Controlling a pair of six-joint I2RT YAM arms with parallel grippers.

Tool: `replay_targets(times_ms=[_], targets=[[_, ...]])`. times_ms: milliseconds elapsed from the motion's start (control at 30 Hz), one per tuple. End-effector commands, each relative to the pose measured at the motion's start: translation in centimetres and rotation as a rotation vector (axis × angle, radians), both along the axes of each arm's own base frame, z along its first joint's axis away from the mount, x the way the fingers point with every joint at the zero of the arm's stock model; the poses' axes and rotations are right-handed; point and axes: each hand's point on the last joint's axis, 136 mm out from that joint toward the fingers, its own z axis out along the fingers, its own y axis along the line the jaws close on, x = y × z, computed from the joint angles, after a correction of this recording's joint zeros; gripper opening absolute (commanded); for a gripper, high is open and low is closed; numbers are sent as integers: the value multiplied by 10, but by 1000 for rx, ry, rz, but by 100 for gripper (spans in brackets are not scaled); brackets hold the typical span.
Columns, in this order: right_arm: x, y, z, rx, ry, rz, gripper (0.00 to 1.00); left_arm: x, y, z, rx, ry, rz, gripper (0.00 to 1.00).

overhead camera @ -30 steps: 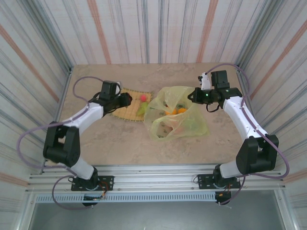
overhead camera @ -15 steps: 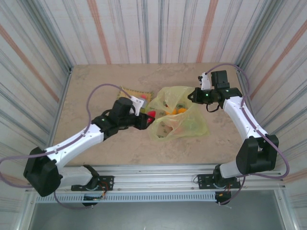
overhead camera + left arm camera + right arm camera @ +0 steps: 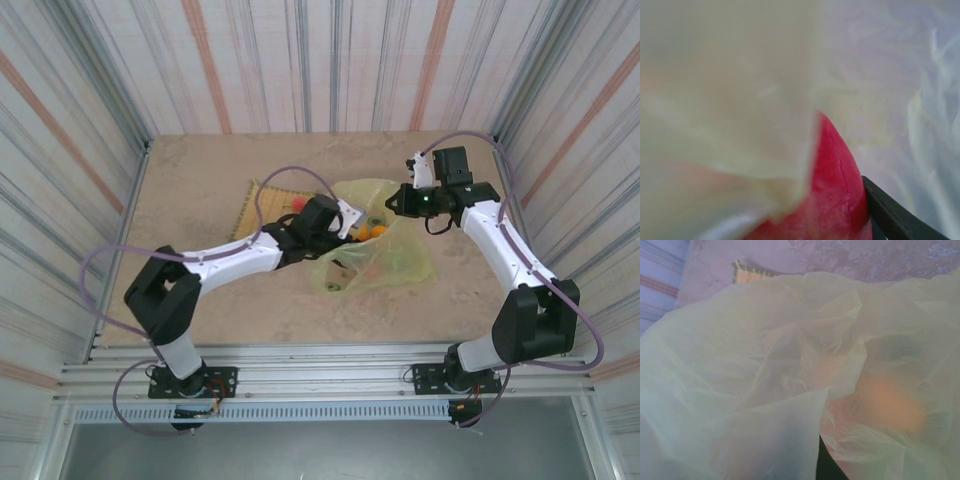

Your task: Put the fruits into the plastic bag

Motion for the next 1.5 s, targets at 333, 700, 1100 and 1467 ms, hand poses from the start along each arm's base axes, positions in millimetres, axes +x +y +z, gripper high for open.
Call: replay_targets(times_ms=[333,700,1100,1467], targets=[[6,2,6,20,3,-32,0,27,-69,-11,-157,42,107,61],[4,-2,0,4,10,-37,0,28,-74,-28,-133,65,97,64],[4,-8,1,-2,6,-45,0,26,-65,-22,-100,15,89,74],[2,-15,1,-7,3,-54,0,21,-45,-5,-103,-20,70,82]])
